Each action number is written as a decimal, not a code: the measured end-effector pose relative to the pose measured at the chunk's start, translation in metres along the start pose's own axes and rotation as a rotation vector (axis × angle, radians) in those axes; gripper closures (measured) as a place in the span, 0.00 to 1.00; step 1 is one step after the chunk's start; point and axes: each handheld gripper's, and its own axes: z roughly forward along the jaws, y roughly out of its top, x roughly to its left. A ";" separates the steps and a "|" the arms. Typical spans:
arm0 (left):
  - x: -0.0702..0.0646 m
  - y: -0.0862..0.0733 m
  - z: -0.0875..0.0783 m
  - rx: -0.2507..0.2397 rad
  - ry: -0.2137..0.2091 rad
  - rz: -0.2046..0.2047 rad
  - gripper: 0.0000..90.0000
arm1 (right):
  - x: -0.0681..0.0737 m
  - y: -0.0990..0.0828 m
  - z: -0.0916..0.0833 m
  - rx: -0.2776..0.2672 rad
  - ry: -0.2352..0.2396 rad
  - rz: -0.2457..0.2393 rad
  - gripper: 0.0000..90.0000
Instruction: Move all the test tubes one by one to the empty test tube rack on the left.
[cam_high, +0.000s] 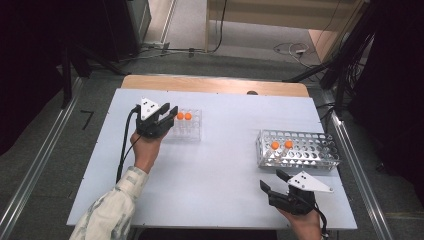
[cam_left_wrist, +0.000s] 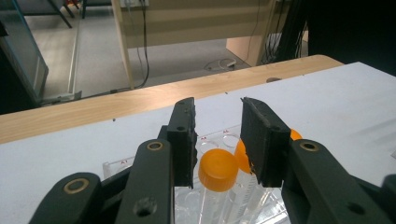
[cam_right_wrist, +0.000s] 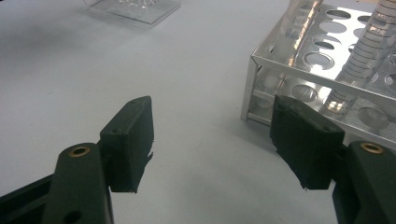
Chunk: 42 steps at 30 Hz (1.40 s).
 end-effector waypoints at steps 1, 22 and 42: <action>0.000 0.000 0.000 -0.004 0.000 -0.004 0.71 | 0.000 0.000 0.000 -0.001 0.000 0.001 0.32; -0.022 -0.022 -0.051 -0.016 -0.080 -0.041 0.38 | -0.006 0.000 0.000 -0.004 -0.029 0.023 0.32; -0.028 -0.078 -0.084 0.059 -0.108 -0.030 0.28 | -0.022 0.002 -0.001 -0.030 -0.109 0.050 0.34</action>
